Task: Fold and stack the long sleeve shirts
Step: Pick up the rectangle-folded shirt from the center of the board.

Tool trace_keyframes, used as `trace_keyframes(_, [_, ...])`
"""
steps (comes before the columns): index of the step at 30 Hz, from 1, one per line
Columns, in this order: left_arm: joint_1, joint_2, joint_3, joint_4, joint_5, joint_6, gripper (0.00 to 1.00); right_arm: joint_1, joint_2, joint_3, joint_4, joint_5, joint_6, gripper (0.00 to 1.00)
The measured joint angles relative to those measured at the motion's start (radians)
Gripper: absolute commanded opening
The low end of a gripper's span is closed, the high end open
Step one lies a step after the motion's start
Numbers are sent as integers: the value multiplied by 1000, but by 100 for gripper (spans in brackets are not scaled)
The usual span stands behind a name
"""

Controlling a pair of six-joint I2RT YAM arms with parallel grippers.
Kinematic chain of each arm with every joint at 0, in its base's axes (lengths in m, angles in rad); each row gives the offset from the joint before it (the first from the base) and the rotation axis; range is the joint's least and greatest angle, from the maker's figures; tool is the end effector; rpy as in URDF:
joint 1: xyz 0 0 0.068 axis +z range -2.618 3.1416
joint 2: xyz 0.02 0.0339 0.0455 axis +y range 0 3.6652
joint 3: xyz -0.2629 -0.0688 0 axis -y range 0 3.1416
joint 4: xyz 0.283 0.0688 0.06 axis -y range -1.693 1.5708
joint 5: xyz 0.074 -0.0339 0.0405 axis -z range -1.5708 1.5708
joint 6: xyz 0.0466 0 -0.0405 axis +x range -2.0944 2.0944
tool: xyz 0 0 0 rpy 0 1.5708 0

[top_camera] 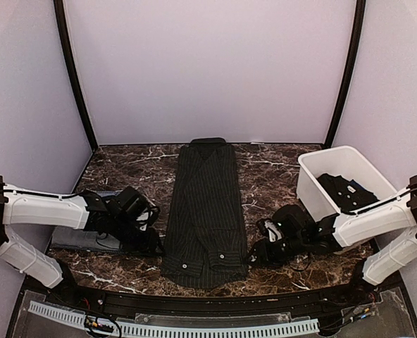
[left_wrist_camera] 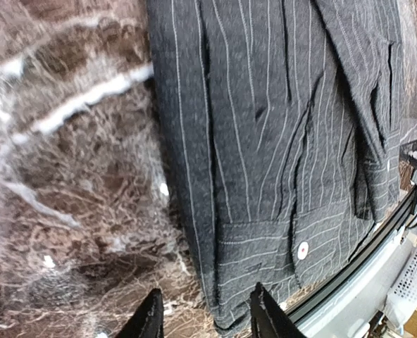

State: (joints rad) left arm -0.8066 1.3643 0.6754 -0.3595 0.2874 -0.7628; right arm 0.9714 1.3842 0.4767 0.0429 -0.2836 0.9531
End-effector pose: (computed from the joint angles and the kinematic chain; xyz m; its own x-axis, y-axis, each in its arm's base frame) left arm 0.1855 -0.2127 0.1344 -0.9795 0.0643 -0.1910 0.1569 0.8382 -0.5223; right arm 0.1414 0.2301 0.0954 -0.9783 -0.0445 -0.2023 -0.1685 0.7390 0.6523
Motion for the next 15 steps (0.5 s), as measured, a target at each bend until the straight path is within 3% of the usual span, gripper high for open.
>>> trace_keyframes(7, [2,31,-46,61,79,8,41,0,45,-19,123,-42,44,48])
trace_keyframes(15, [3,56,-98,179,163,-32,33,13,100,-23,233,-68,84,46])
